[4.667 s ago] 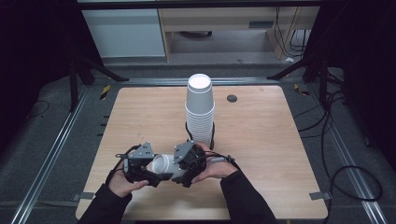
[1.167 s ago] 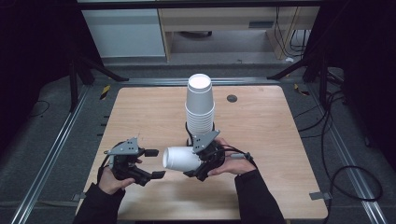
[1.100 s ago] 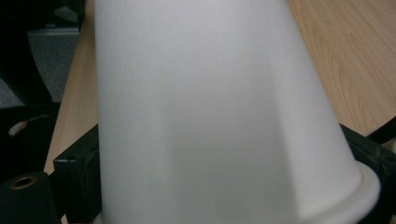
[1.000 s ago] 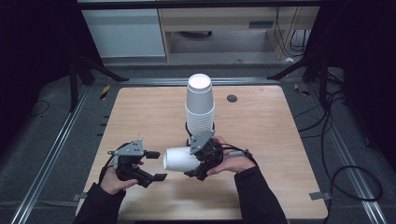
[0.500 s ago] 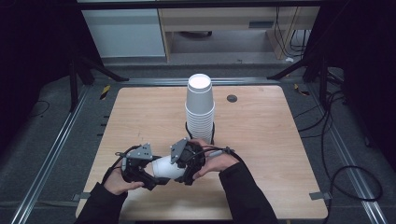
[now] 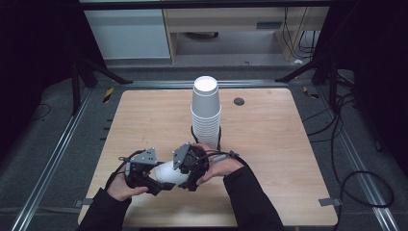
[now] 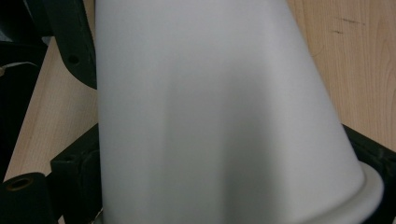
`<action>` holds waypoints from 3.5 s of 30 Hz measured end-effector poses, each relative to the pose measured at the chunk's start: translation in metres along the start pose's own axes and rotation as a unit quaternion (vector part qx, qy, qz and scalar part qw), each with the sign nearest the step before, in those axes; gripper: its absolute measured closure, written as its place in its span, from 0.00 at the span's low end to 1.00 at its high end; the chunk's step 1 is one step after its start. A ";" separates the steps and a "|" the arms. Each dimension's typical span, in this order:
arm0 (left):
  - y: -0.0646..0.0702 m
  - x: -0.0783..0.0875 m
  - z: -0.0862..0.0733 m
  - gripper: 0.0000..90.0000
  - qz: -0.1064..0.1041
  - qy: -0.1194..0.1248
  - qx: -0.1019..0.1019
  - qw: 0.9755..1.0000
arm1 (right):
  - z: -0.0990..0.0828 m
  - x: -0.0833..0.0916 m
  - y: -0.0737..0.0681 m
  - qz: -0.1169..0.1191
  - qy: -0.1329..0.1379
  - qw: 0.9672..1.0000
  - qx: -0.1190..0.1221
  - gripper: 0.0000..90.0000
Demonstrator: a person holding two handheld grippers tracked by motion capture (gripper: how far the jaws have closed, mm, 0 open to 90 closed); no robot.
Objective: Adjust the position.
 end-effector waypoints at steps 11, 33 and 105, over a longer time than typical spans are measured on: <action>-0.001 0.002 -0.001 0.23 -0.003 0.001 -0.004 1.000 | 0.000 0.009 0.004 0.008 0.017 1.000 -0.020 0.06; -0.010 0.020 -0.009 0.22 0.025 0.054 0.010 0.998 | -0.016 0.065 0.027 -0.043 0.088 0.989 -0.107 0.07; 0.011 0.007 0.006 0.20 -0.042 0.103 -0.051 0.993 | -0.034 0.041 0.006 0.055 0.208 0.954 -0.210 0.09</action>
Point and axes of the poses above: each handheld gripper's, and its own axes: x roughly backward along the jaws, z roughly out of its top, y roughly to its right, the point moved 1 cm from there along -x, roughly forward along the jaws, and after that the axes turned 15 degrees about -z, right-handed, at the moved point
